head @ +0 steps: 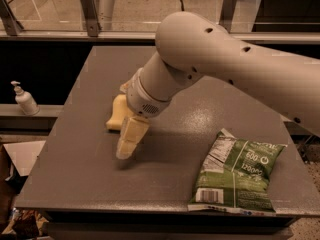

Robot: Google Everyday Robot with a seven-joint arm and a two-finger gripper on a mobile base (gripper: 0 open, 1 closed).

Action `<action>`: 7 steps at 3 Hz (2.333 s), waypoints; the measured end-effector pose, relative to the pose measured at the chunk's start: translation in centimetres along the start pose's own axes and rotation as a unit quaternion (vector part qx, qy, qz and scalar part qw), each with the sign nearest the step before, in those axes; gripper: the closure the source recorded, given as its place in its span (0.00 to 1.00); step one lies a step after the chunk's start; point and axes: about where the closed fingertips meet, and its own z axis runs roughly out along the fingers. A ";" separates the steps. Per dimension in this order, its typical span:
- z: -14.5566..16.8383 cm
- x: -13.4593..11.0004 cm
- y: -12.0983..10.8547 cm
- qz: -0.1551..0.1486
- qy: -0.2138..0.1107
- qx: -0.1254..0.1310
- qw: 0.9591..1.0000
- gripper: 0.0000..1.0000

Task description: Pick sponge

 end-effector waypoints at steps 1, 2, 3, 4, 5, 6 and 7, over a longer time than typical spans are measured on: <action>0.0 -0.2 -1.9 0.000 0.003 0.012 1.000 0.00; -0.2 0.3 -3.1 -0.003 0.009 0.022 1.000 0.17; -0.1 1.7 -3.5 0.000 0.019 0.025 1.000 0.41; -0.5 2.2 -3.6 -0.001 0.020 0.029 0.999 0.64; -1.4 2.2 -3.9 -0.003 0.019 0.035 0.999 0.88; -3.0 1.8 -4.2 -0.004 0.011 0.042 0.999 1.00; -5.1 1.0 -4.5 -0.007 0.000 0.051 0.999 1.00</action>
Offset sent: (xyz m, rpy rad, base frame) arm 0.0479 -0.0087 0.0043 -0.0245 -0.0611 -0.0374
